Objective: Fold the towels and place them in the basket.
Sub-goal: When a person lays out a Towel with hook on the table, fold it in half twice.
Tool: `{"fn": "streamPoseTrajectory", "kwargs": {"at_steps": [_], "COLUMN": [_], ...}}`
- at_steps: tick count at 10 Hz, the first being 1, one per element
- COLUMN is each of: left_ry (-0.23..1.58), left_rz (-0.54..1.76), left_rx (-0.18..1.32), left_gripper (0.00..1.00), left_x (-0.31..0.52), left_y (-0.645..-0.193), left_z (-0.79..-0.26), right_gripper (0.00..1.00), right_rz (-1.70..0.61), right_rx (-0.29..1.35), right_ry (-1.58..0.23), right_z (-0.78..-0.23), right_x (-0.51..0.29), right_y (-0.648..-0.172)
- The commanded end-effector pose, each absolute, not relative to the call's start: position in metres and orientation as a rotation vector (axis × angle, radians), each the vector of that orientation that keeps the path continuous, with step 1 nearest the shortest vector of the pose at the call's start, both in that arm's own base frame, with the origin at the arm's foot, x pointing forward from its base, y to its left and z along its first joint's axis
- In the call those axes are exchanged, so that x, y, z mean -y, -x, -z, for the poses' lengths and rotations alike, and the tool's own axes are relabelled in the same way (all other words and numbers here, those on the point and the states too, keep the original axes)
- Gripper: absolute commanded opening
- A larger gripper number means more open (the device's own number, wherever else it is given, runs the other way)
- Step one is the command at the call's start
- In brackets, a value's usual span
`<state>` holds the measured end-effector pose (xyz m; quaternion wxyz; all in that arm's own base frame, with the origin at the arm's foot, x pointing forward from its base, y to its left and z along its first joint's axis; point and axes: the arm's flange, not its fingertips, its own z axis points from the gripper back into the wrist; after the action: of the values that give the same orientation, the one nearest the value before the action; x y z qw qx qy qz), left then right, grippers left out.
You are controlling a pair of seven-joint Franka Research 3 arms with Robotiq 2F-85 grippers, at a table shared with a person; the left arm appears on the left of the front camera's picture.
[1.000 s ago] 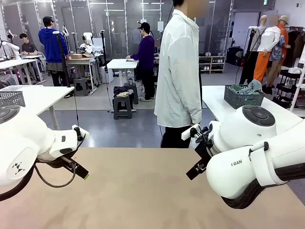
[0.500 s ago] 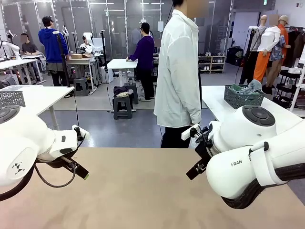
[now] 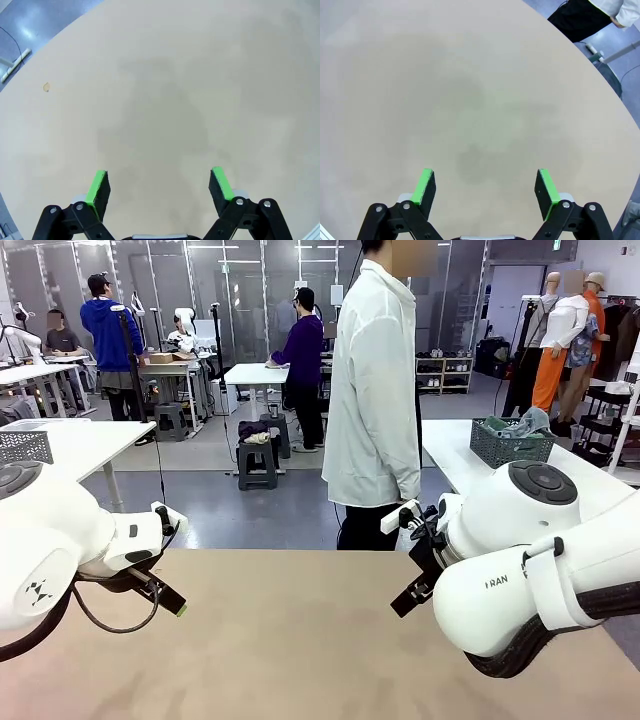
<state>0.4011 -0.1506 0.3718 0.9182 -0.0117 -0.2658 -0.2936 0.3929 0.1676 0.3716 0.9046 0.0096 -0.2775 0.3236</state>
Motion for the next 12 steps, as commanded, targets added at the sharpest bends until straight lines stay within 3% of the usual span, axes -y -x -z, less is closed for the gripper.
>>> {"fn": "streamPoseTrajectory", "kwargs": {"at_steps": [1,6,12], "left_ry": [0.024,0.096,0.1], "left_rz": [0.604,0.711,0.89], "left_rx": [0.547,0.63,0.83], "left_gripper": [1.0,1.0,1.0], "left_x": [0.151,0.076,-0.1], "left_y": [-0.401,-0.379,-0.263], "left_z": [-0.372,-0.417,-0.483], "right_gripper": [1.0,1.0,1.0], "right_rz": [-0.669,-0.732,-0.756], "right_rx": [0.573,0.64,0.867], "right_ry": [-0.02,-0.055,-0.119], "right_z": [-0.372,-0.412,-0.517], "right_x": [-0.168,-0.096,0.08], "right_y": [-0.393,-0.391,-0.293]}}
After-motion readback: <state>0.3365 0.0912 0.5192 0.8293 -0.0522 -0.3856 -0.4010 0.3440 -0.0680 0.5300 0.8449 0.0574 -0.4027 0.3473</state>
